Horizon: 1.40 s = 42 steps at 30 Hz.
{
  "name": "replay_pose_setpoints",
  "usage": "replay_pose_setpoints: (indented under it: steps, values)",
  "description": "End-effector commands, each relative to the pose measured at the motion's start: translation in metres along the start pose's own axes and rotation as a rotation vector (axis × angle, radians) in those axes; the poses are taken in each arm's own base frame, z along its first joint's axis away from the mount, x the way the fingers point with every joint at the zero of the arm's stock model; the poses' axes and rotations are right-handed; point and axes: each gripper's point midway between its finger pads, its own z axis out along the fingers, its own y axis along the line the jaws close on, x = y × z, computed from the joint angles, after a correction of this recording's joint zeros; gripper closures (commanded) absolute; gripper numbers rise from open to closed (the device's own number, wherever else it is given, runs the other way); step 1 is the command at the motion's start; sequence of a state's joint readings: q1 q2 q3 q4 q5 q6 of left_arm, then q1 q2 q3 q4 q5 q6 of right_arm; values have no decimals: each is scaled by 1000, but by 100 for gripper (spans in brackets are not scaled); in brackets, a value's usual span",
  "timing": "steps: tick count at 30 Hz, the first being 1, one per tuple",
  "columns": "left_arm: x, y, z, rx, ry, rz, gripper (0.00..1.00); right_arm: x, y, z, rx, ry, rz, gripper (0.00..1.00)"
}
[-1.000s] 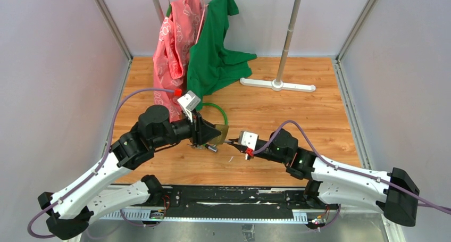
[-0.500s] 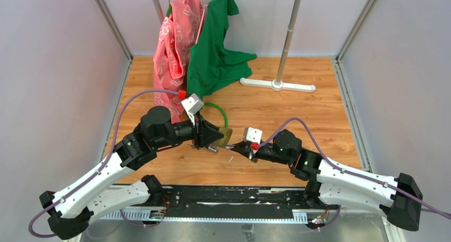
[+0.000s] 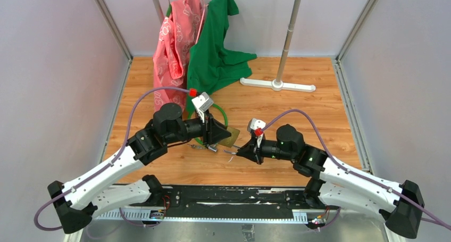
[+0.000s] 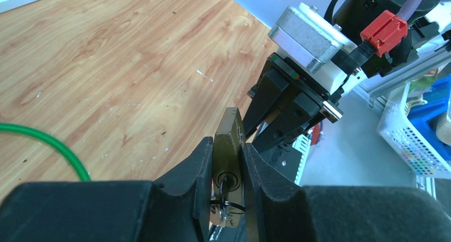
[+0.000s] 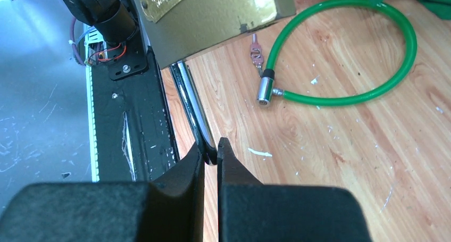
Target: Unlock with the key
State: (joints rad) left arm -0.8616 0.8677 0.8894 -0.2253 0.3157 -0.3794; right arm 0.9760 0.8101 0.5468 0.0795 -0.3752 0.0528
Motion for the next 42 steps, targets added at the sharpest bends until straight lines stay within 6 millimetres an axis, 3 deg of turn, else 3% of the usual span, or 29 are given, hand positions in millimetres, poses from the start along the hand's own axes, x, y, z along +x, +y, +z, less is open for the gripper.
replay_pose_setpoints:
  steps: [1, 6, 8, 10, 11, 14, 21, 29, 32, 37, 42]
  values:
    - [-41, -9, 9, 47, -171, 55, 100, -6, 5, -12, 4, 10, 112, 100]
    - [-35, -2, 22, 48, -169, 47, 100, 6, 1, -25, 61, 60, 209, 99]
    - [-31, 4, 30, 35, -163, 38, 100, 13, -3, -32, 100, 105, 241, 80]
    - [-28, 10, 37, 17, -171, 24, 100, 17, -8, -42, 155, 131, 263, 44]
    - [-25, 14, 41, 7, -165, 12, 100, 20, -13, -48, 202, 145, 272, 32]
    - [-18, 25, 58, -11, -157, -24, 100, 26, -33, -68, 374, 161, 326, 16]
    - [5, 46, 108, -25, -106, -118, 100, 30, -64, -108, 650, 150, 359, 13]
    - [38, 88, 150, -274, -125, -282, 100, 17, -83, -138, 825, 32, 387, 14]
    - [50, 98, 164, -350, -170, -398, 100, 16, -90, -144, 873, 20, 379, 14]
    - [66, 98, 202, -377, -157, -457, 100, 13, -96, -145, 914, 23, 366, 15]
    - [80, 109, 215, -412, -137, -463, 100, 15, -100, -142, 927, 35, 362, 16]
